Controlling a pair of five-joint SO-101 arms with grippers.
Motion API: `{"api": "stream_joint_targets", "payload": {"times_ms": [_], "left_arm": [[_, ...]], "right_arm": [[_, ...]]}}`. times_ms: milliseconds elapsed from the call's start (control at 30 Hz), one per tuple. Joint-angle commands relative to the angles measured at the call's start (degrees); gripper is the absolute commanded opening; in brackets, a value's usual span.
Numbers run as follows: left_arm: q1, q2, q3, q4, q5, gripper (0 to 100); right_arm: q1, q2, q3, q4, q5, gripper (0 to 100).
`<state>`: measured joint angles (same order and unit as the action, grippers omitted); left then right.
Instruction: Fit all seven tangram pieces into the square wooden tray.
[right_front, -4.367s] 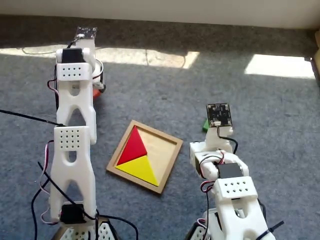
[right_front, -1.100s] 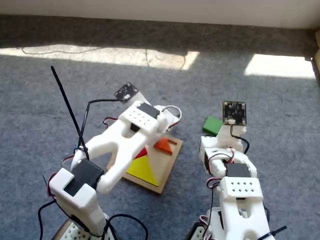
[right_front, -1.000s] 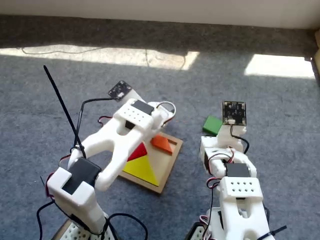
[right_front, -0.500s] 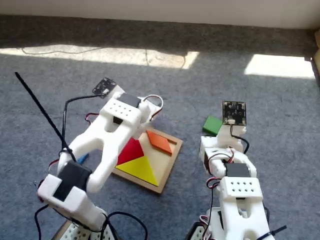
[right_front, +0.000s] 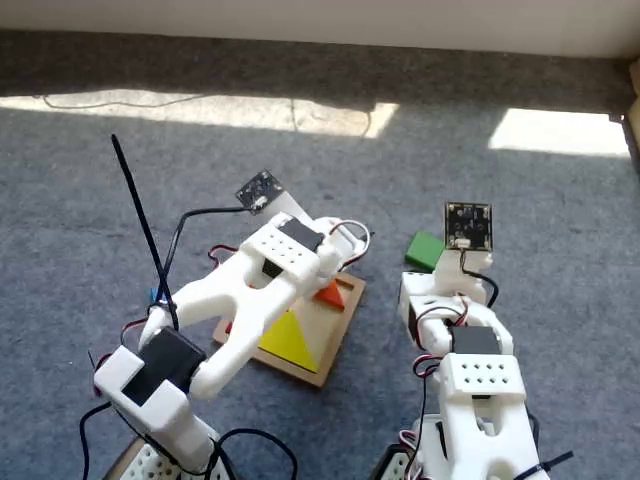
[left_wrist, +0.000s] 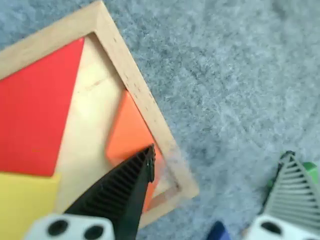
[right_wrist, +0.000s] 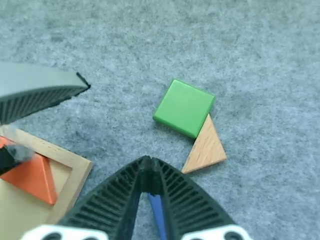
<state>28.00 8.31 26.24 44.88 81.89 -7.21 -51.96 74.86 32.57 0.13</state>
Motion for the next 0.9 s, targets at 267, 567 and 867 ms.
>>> {"api": "stream_joint_targets", "payload": {"times_ms": [267,567,867], "left_arm": [[-7.78,2.51,-2.59,4.92,-0.97,37],[-9.63,-13.76,-2.51,5.71,-0.97,37],[-16.92,-38.20,-1.98,14.95,-13.27,37]], "right_arm": [[0.22,-1.80,-0.84,-1.27,-0.09,0.5],[0.22,-1.80,-0.84,-1.27,-0.09,0.5],[0.04,-1.80,-0.84,-0.92,0.00,0.6]]}}
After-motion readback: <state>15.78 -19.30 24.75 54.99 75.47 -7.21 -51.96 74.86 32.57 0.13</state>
